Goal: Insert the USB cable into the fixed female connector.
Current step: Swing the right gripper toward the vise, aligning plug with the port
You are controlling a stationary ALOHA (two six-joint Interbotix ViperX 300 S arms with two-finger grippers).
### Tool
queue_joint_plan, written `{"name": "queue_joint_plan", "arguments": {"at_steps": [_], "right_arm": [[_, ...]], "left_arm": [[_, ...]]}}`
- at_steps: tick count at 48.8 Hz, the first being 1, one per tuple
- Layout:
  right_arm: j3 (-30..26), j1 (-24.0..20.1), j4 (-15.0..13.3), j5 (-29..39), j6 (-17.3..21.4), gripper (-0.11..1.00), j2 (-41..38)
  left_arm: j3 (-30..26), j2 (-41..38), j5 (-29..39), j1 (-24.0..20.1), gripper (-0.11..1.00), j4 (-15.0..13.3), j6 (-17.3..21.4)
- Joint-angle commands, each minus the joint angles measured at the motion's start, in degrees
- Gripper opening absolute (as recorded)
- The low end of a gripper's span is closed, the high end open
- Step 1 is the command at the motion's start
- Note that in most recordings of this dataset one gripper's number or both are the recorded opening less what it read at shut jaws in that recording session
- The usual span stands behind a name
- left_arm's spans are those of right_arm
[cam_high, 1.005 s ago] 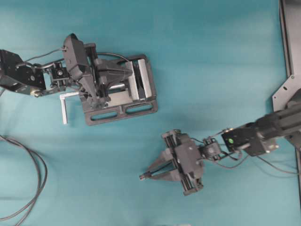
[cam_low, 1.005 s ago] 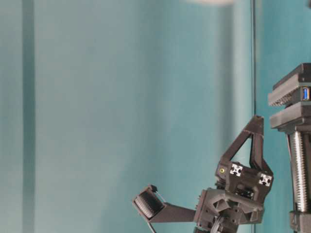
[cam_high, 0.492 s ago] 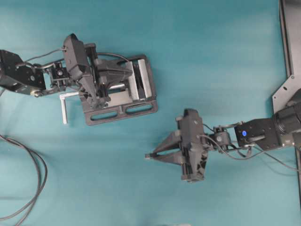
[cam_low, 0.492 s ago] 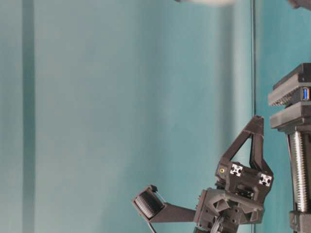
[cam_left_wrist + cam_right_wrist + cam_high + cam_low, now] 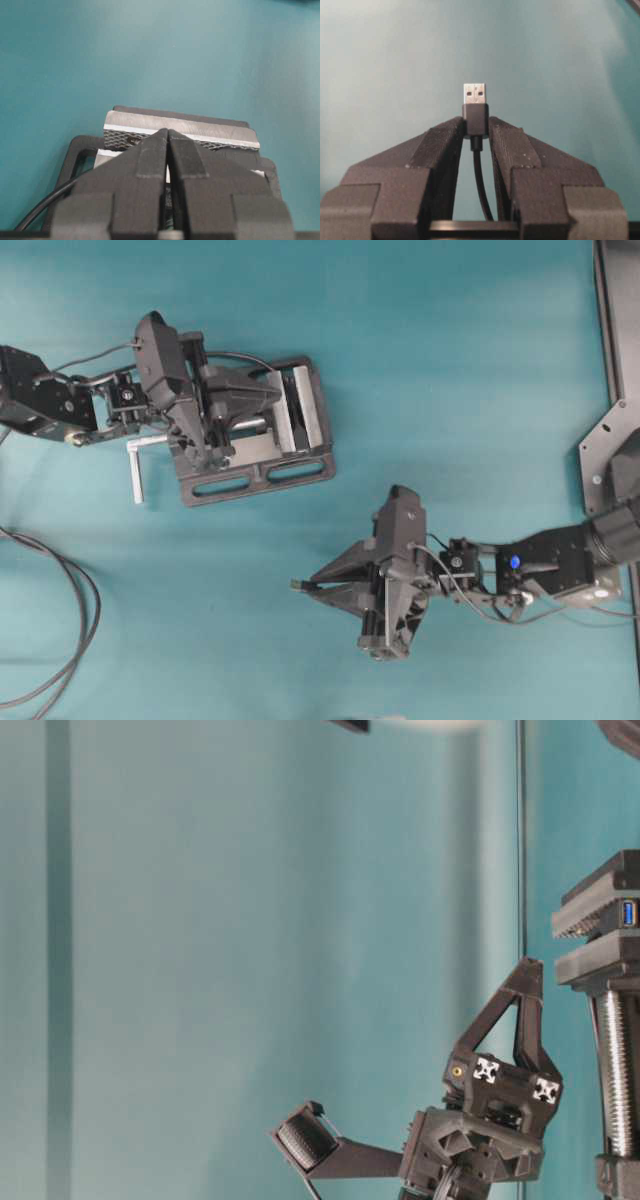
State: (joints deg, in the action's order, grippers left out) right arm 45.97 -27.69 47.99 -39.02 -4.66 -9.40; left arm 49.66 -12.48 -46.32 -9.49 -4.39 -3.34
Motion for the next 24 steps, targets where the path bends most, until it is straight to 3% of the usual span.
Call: {"name": "queue_joint_plan", "arguments": {"at_steps": [1, 4, 6, 14, 19, 24], "right_arm": [[-2.29, -2.20, 10.81, -2.46, -6.42, 0.22, 3.16], [-3.52, -3.87, 19.42, -4.83, -13.71, 0.22, 3.78], [-4.92, -5.01, 26.63, -6.68, -19.51, 0.22, 4.04], [-10.90, -6.77, 45.53, -10.63, -36.21, 0.22, 2.99], [-14.50, -7.21, 54.32, -12.22, -40.96, 0.22, 0.53], [-18.72, -8.61, 59.33, -17.84, -41.13, 0.22, -2.90]], "left_arm": [[-0.53, 0.97, -0.35, -0.09, 0.02, 0.26, 0.26], [-0.53, 1.05, -0.35, -0.09, 0.02, 0.26, 0.44], [-0.53, 1.05, -0.26, -0.09, 0.02, 0.26, 0.62], [-0.53, 1.05, -0.26, -0.26, 0.02, 0.26, 0.70], [-0.53, 1.05, -0.35, -0.35, 0.02, 0.26, 0.70], [-0.53, 1.05, -0.35, -0.35, 0.02, 0.26, 0.70]]}}
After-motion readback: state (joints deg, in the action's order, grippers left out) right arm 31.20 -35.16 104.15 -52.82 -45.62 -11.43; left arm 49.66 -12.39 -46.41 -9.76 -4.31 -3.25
